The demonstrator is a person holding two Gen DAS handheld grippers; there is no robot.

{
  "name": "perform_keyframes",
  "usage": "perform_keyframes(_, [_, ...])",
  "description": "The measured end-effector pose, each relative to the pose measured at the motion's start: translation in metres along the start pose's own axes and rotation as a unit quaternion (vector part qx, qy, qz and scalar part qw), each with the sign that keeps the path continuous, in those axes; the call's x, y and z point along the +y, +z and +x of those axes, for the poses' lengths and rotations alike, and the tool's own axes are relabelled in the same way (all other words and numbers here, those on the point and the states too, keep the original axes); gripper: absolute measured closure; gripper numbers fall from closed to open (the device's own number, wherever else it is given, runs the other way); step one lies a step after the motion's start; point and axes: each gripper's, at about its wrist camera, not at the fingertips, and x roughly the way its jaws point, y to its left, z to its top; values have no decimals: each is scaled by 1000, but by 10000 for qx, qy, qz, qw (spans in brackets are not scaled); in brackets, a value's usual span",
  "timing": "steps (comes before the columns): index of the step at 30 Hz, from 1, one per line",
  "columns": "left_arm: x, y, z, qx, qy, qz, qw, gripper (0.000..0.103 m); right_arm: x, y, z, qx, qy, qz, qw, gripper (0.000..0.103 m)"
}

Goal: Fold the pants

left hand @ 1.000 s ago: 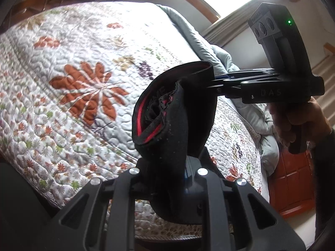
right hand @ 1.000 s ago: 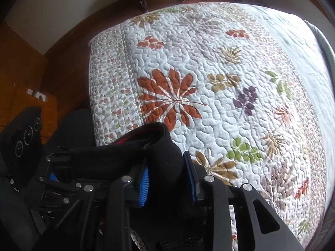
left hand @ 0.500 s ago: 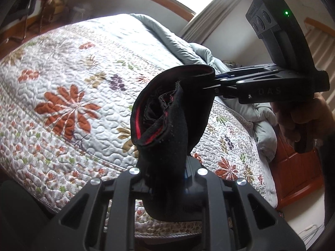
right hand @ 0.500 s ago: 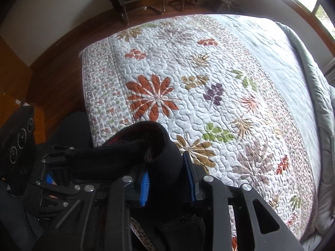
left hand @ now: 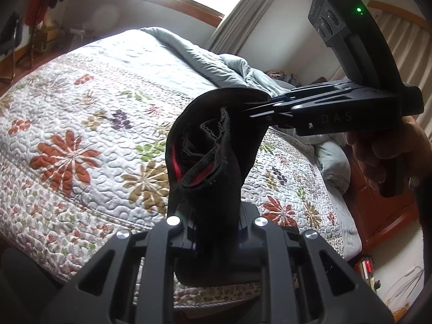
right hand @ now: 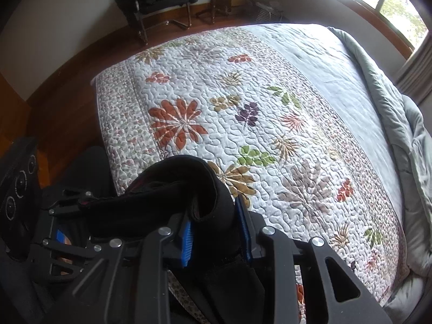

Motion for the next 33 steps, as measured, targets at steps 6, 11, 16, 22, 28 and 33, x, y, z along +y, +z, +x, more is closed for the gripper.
perform_keyframes(6, [-22,-3,3,1,-73,232,9997,85,-12,-20,-15,-118,-32,150,9998,75])
perform_keyframes(11, [-41,-6,8,24,-137,432,9990,85,-25,-39,-25,-211,-61,289,9993,75])
perform_keyframes(16, [-58,-9,13,51,-189,613,9979,85,-36,-53,-30,-297,-66,405,9987,75])
perform_keyframes(22, [-77,-13,22,103,-274,798,9964,85,-48,-71,-34,-392,-52,516,9979,75])
perform_keyframes(28, [-92,-18,32,179,-353,945,9947,85,-60,-88,-36,-431,-39,623,9971,75])
perform_keyframes(33, [-104,-24,41,257,-424,1069,9930,85,-71,-104,-37,-451,-33,715,9964,75])
